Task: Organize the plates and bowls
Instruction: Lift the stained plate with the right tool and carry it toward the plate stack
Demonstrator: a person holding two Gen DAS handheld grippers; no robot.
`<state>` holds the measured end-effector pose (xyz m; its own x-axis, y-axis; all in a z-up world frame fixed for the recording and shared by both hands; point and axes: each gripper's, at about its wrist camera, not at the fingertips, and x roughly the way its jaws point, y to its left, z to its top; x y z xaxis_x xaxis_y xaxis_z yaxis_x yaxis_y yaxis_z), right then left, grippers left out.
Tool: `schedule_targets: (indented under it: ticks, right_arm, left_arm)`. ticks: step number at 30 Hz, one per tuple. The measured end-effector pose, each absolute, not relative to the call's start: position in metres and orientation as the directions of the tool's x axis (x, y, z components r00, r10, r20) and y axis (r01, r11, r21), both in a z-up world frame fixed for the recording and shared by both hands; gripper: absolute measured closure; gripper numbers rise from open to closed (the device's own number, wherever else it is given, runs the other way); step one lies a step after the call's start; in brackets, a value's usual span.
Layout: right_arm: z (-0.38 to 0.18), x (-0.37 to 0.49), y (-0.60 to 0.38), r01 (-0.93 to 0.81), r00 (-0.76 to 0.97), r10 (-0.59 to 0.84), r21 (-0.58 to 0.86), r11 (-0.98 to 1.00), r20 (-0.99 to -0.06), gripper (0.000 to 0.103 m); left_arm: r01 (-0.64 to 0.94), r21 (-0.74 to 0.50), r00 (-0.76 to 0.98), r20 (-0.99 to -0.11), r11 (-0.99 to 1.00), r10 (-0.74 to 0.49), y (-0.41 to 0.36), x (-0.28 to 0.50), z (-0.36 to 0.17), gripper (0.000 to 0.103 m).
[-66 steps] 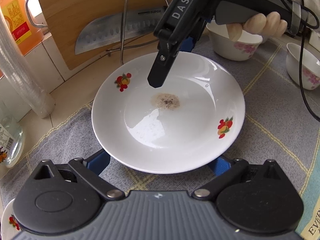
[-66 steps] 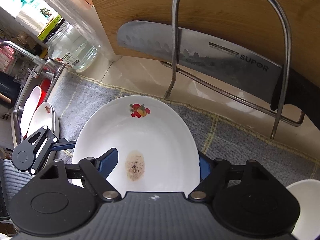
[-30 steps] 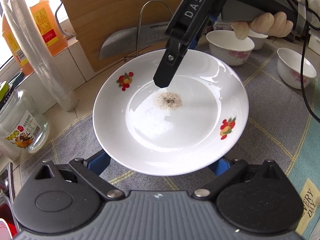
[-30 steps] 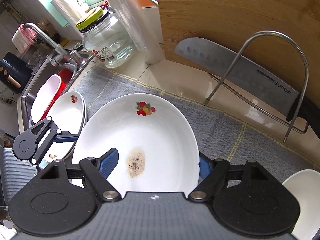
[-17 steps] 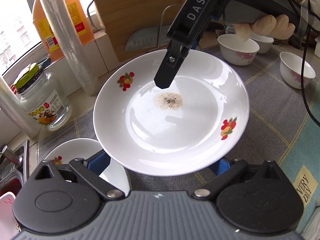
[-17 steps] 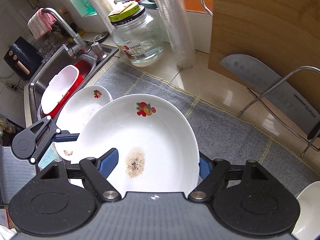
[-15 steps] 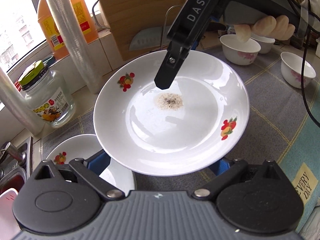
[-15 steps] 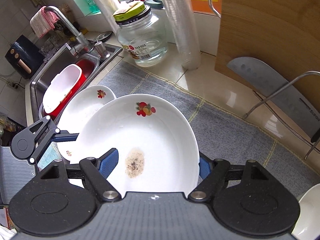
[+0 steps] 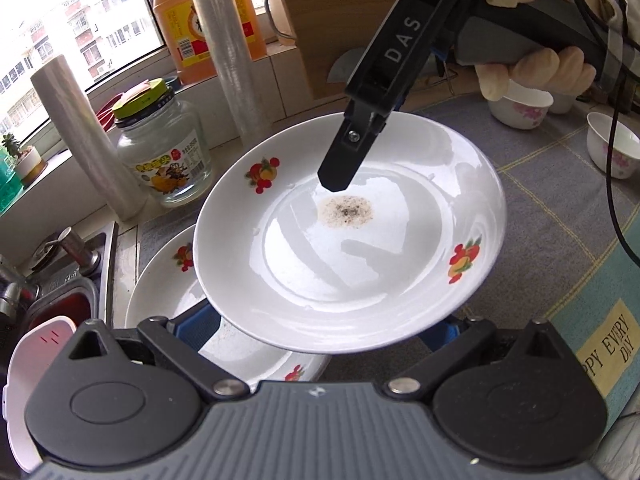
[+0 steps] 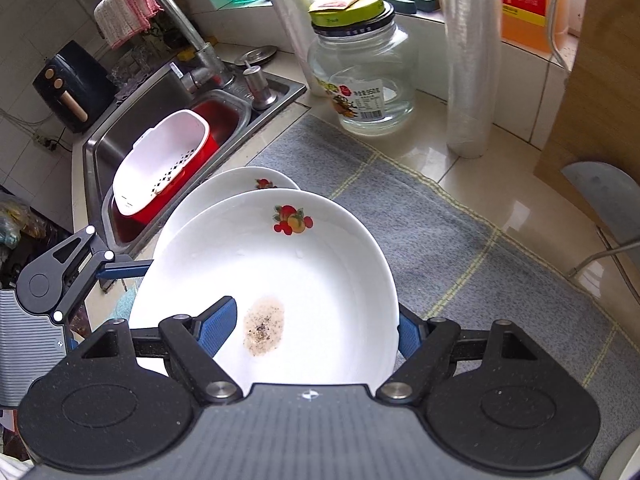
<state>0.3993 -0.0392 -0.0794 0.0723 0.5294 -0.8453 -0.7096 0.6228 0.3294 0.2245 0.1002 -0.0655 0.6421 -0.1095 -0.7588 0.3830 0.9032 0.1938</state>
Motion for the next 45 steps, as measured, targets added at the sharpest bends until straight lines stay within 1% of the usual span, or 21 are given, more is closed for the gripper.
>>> schedule_targets:
  ticks: [11, 25, 45]
  right_arm:
    - [-0.088, 0.398, 0.005, -0.741, 0.034, 0.516, 0.324, 0.588, -0.856, 0.018]
    - [-0.101, 0.401, 0.035, -0.762, -0.003, 0.496, 0.323, 0.561, -0.868, 0.018]
    - [-0.112, 0.402, 0.048, -0.774, -0.012, 0.466, 0.303, 0.556, -0.885, 0.018]
  left_arm:
    - [0.329, 0.187, 0.642, -0.763, 0.926, -0.074, 0.13, 0.217, -0.071, 0.002]
    - [0.286, 0.172, 0.622, -0.782, 0.943, -0.046, 0.147, 0.216, -0.078, 0.002]
    - [0.268, 0.127, 0.58, -0.813, 0.955, -0.055, 0.151, 0.224, -0.087, 0.002]
